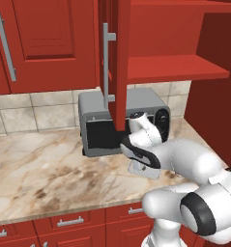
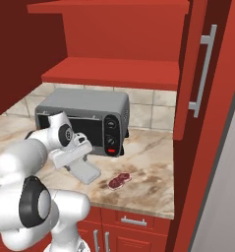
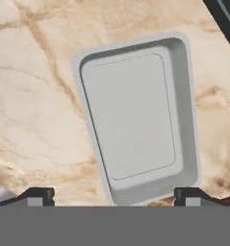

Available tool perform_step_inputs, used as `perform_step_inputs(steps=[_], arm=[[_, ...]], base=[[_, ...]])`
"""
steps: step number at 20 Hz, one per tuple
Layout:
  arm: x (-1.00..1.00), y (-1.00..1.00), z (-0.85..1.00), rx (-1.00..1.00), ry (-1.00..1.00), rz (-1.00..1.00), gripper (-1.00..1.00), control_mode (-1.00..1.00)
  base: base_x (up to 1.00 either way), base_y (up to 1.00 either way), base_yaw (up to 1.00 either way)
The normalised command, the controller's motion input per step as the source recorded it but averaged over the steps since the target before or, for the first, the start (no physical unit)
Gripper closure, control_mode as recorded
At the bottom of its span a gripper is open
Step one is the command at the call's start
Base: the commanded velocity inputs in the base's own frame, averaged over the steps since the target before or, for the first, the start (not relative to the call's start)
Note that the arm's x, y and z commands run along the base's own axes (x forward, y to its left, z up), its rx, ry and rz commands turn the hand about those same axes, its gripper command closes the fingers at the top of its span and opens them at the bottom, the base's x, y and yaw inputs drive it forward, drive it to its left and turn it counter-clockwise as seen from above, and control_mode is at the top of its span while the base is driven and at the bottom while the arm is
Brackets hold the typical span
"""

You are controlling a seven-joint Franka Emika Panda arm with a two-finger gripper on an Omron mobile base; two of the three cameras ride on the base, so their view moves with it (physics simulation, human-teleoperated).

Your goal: Retrieve the tupperware from the cabinet, then place the raw meat into the tupperware to avoid contamination.

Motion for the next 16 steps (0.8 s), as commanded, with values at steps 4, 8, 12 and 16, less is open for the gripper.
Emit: perform_step_inputs(steps=[4,8,12,16], arm=[[0.0,-0.63,0.02,0.0,0.04,-0.26,-1.0,-1.0],[0.0,-0.69,0.0,0.02,0.04,-0.26,-1.0,-1.0],[0.0,-0.71,0.0,0.02,0.02,-0.26,-1.0,-1.0],[-0.06,-0.63,0.01,0.04,0.0,-0.23,-1.0,-1.0]], base=[[0.0,0.0,0.0],[0.0,0.0,0.0],[0.0,0.0,0.0],[0.0,0.0,0.0]])
